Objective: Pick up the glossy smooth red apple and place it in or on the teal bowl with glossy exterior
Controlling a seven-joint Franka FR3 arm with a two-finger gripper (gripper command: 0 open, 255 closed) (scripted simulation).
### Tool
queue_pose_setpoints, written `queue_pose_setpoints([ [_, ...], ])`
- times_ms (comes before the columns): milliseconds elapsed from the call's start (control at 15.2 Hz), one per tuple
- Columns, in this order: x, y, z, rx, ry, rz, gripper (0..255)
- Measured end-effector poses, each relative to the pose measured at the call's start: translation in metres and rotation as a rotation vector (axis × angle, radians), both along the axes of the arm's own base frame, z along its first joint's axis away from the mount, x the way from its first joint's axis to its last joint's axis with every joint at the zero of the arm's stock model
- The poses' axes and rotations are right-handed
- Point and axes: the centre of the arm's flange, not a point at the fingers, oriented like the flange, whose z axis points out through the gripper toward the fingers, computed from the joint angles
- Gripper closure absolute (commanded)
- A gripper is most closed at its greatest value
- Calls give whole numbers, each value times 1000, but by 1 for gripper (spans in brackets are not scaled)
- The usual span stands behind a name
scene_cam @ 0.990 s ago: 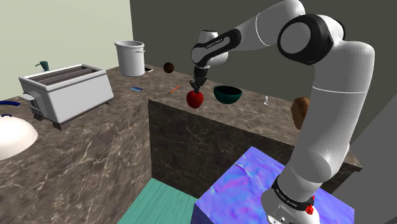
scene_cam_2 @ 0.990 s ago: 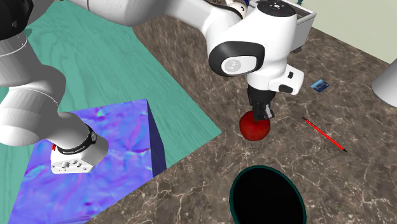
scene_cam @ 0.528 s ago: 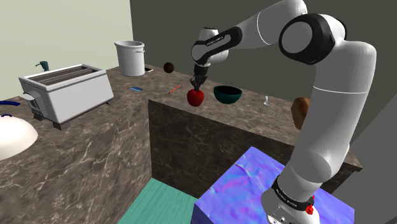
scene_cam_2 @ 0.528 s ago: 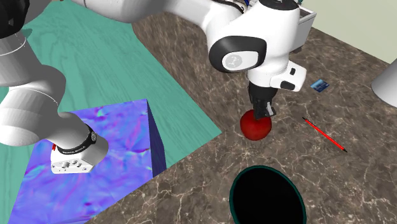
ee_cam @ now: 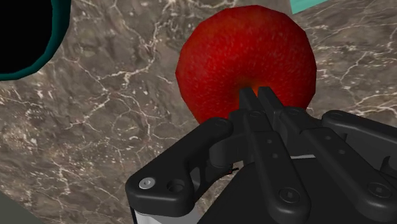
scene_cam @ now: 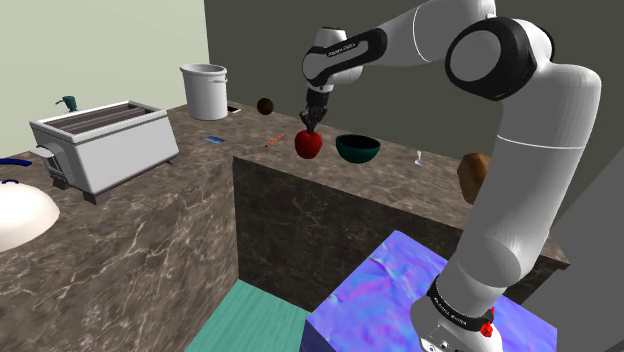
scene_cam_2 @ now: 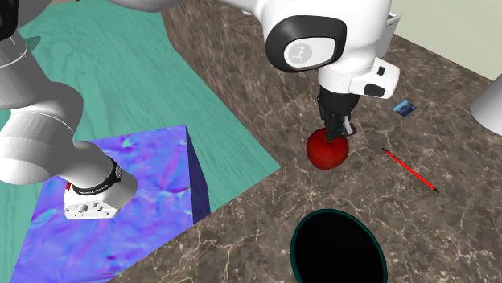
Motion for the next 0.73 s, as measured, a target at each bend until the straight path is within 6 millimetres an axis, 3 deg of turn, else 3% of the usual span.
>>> queue_pose_setpoints([
  [726, 0, 0, 56, 0, 0, 0, 255],
])
